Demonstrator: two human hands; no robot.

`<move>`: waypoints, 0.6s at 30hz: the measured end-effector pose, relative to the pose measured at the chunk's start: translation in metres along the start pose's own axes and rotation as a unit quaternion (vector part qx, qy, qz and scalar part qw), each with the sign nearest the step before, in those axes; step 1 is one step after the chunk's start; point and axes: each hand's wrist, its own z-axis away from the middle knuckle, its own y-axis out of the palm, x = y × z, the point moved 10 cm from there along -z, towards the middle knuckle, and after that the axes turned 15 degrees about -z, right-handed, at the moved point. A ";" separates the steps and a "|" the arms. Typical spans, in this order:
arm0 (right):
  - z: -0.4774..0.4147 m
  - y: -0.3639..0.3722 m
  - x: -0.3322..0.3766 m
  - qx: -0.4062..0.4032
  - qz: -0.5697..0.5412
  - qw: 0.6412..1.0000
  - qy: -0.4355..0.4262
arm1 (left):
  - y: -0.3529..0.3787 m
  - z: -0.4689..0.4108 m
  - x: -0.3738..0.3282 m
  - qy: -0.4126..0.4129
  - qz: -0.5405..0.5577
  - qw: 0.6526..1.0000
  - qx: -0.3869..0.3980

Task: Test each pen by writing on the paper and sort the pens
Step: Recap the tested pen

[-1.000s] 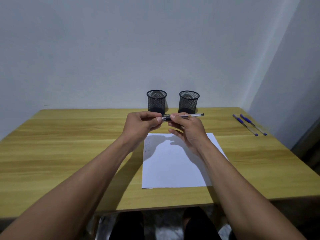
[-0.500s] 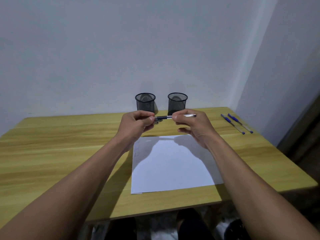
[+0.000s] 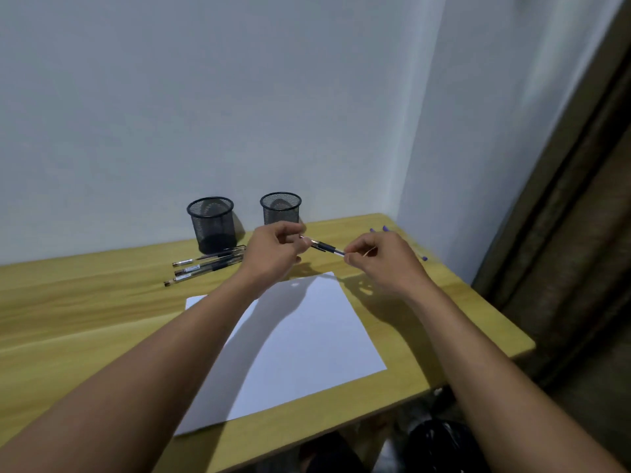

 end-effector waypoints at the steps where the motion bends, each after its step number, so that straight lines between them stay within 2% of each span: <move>1: -0.001 -0.008 -0.008 -0.014 0.019 1.000 0.009 | 0.008 -0.007 0.000 0.010 -0.036 0.999 -0.001; 3: -0.003 -0.023 -0.025 -0.044 0.052 0.997 0.031 | 0.026 -0.018 -0.003 0.035 -0.133 0.990 0.006; 7: -0.010 -0.049 -0.057 -0.108 0.123 0.983 0.080 | 0.070 -0.041 -0.003 0.078 -0.311 0.945 0.059; 12: -0.030 -0.056 -0.078 -0.123 0.223 0.963 0.089 | 0.127 -0.070 -0.004 0.099 -0.411 0.897 0.130; 18: -0.054 -0.047 -0.087 -0.100 0.278 0.951 0.091 | 0.160 -0.094 0.005 0.105 -0.519 0.833 0.160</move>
